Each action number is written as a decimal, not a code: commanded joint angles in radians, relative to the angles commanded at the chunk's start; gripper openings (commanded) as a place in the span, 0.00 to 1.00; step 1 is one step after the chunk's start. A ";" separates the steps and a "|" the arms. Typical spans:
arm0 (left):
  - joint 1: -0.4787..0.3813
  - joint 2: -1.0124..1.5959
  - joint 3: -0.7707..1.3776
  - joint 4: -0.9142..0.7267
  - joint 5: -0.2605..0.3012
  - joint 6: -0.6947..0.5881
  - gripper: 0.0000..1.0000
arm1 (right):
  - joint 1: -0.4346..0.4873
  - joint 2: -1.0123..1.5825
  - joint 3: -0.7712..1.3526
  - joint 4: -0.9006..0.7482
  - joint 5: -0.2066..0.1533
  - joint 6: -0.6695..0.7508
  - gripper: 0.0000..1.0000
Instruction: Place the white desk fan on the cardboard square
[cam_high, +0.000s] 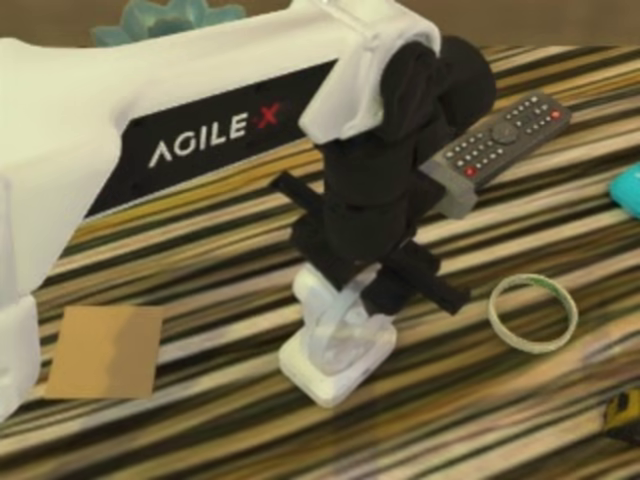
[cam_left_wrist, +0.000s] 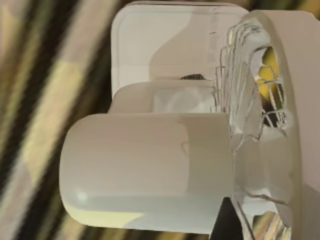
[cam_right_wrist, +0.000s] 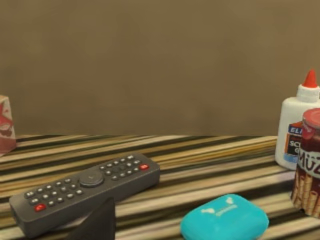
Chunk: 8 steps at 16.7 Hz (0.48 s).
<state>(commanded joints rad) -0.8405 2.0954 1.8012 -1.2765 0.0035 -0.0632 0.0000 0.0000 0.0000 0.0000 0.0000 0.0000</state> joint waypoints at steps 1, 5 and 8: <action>0.000 0.000 0.000 0.000 0.000 0.000 0.00 | 0.000 0.000 0.000 0.000 0.000 0.000 1.00; 0.000 0.000 0.000 0.000 0.000 0.000 0.00 | 0.000 0.000 0.000 0.000 0.000 0.000 1.00; 0.001 -0.007 0.001 0.000 0.001 0.000 0.00 | 0.000 0.000 0.000 0.000 0.000 0.000 1.00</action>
<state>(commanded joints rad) -0.8400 2.0882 1.8018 -1.2768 0.0047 -0.0631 0.0000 0.0000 0.0000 0.0000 0.0000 0.0000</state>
